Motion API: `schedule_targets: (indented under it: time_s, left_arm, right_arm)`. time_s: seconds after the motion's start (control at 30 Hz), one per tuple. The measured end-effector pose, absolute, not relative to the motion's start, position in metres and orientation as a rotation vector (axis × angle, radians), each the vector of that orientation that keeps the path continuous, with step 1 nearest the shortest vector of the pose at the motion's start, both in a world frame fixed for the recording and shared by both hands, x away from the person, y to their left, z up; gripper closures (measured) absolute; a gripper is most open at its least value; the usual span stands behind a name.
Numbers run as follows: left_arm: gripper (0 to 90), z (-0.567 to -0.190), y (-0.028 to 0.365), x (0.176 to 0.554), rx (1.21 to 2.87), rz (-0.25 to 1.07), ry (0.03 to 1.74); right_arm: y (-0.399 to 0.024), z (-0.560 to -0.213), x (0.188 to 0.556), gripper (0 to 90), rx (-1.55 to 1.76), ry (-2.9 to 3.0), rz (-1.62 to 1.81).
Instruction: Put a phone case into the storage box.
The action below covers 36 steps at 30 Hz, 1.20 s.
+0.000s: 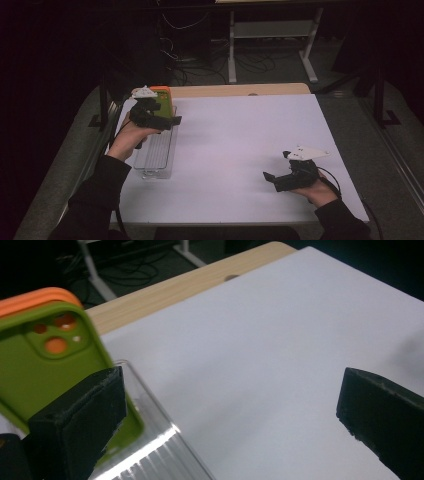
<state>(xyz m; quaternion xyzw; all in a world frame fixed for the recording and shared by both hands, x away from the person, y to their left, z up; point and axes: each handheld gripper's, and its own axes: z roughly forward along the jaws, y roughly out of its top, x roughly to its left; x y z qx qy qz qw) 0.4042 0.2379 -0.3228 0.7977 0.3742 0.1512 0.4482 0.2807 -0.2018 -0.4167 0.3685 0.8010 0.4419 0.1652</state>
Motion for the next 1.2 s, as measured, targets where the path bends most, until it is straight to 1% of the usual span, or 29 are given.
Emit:
schedule_targets:
  time_s: [0.27,0.67,0.83,1.2]
  left_arm:
    - [0.0,-0.333,0.240,0.382,1.972,0.324,0.868]
    - [0.0,-0.351,0.245,0.353,1.993,0.294,0.794]
    - [0.0,-0.357,0.247,0.342,2.019,0.302,0.767]
    - [0.0,-0.371,0.256,0.312,2.004,0.312,0.715]
  right_arm:
    - [-0.202,-0.414,0.281,0.0,1.052,2.278,1.270]
    - [-0.201,-0.413,0.282,0.0,1.041,2.288,1.272]
    - [-0.200,-0.412,0.282,0.0,1.030,2.297,1.273]
    - [-0.200,-0.407,0.281,0.0,1.002,2.302,1.295]
